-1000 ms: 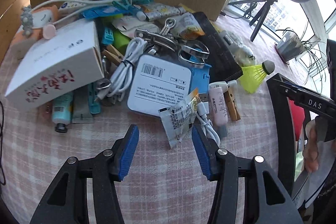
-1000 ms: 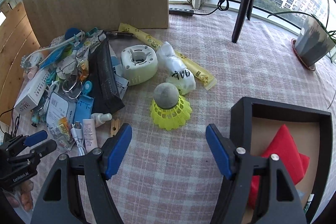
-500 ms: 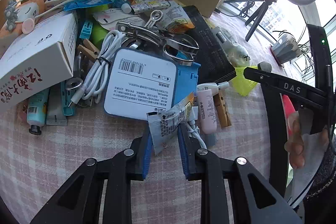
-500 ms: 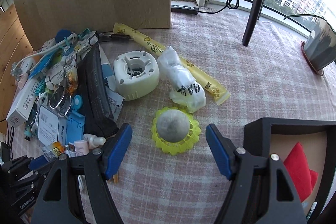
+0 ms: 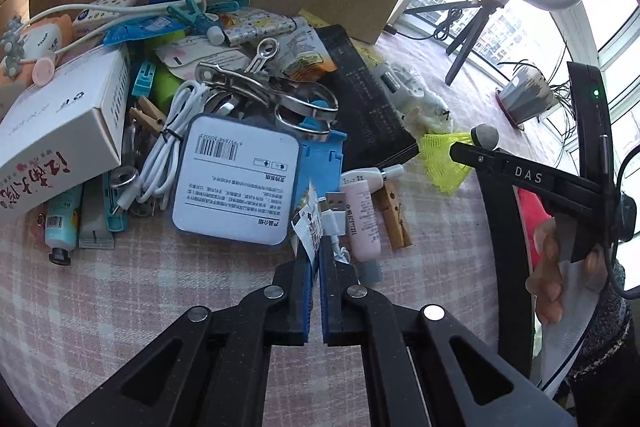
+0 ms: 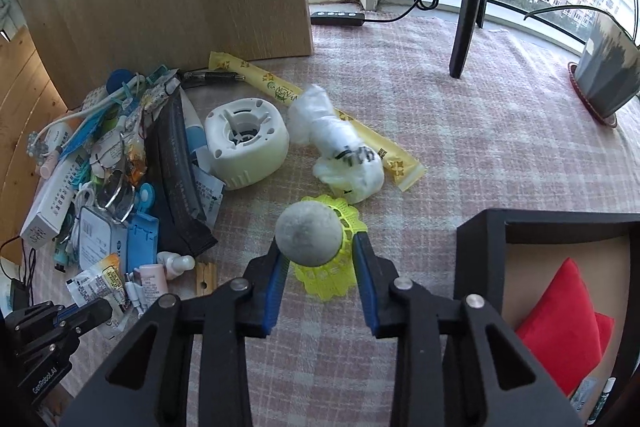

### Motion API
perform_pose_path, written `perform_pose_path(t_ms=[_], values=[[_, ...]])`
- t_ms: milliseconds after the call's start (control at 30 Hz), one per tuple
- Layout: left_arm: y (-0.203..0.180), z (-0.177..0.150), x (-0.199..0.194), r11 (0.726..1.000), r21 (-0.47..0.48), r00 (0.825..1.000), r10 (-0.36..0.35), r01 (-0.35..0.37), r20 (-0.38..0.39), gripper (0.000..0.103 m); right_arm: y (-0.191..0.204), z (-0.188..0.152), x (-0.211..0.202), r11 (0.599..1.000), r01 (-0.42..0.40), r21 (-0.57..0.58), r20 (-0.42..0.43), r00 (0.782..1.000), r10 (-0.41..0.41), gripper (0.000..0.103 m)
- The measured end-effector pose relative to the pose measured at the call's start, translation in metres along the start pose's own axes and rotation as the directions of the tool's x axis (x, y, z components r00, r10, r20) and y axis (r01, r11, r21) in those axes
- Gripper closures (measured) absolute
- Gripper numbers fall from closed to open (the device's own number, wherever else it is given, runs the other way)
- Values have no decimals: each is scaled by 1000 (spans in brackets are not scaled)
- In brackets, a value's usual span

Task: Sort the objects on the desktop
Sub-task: 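Grasp the small snack packet with the left gripper while the right gripper grasps the yellow shuttlecock, then carry the packet and shuttlecock into the tray and open both grippers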

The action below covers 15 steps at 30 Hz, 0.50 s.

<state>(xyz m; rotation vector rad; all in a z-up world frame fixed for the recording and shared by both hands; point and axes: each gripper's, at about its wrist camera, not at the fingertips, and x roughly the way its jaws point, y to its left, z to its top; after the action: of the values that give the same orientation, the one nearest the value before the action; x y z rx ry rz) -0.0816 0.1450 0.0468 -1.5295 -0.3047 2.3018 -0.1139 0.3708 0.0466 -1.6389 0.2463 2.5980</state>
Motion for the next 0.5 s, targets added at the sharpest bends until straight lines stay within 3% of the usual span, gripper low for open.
perform_pose_path(t_ms=[500], values=[[-19,-2,-41,999,11,998,-50,49,46,101,-16,-32,-65,996,-57,63,43,998,55,71]])
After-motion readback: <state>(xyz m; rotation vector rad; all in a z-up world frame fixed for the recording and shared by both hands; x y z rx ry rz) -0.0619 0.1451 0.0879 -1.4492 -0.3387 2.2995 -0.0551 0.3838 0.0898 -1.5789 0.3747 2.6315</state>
